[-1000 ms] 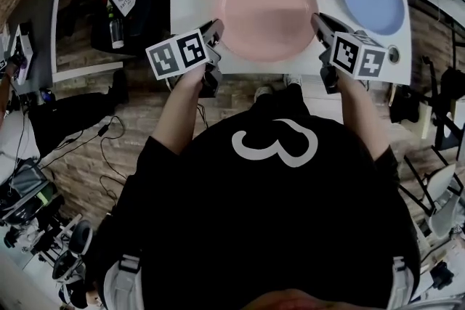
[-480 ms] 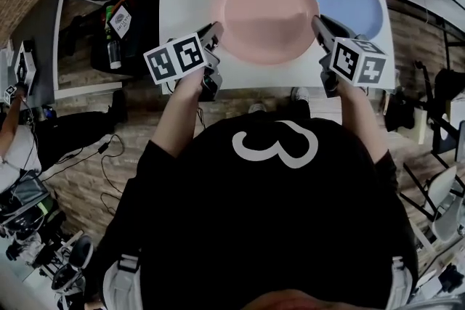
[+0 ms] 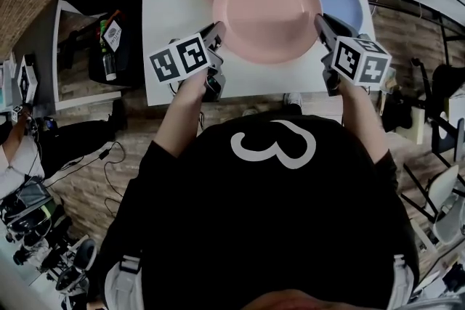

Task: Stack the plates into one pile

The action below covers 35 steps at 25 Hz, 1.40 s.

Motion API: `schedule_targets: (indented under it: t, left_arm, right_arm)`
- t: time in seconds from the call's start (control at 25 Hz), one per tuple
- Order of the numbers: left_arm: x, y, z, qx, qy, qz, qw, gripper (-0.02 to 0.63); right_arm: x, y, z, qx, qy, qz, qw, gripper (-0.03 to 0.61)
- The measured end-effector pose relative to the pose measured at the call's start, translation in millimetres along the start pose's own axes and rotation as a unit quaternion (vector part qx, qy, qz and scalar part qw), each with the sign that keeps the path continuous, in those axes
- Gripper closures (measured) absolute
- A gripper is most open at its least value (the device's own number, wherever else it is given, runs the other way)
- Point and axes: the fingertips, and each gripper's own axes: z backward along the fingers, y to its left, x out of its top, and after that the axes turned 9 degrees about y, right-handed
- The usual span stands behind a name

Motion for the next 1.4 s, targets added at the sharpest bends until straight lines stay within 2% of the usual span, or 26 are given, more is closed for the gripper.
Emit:
schedule_targets:
  t: [0.76, 1.4]
  left_arm:
    - [3, -91, -97, -0.010, 0.020, -0.032, 0.9993, 0.569]
    - [-13, -101, -152, 0.001, 0.049, -0.034, 0.9982, 0.568]
  right_arm:
    - [20, -124, 33, -0.042, 0.005, 0.011, 0.999, 0.526]
    - [6, -177, 19, -0.065, 0.040, 0.013, 0.997, 0.526]
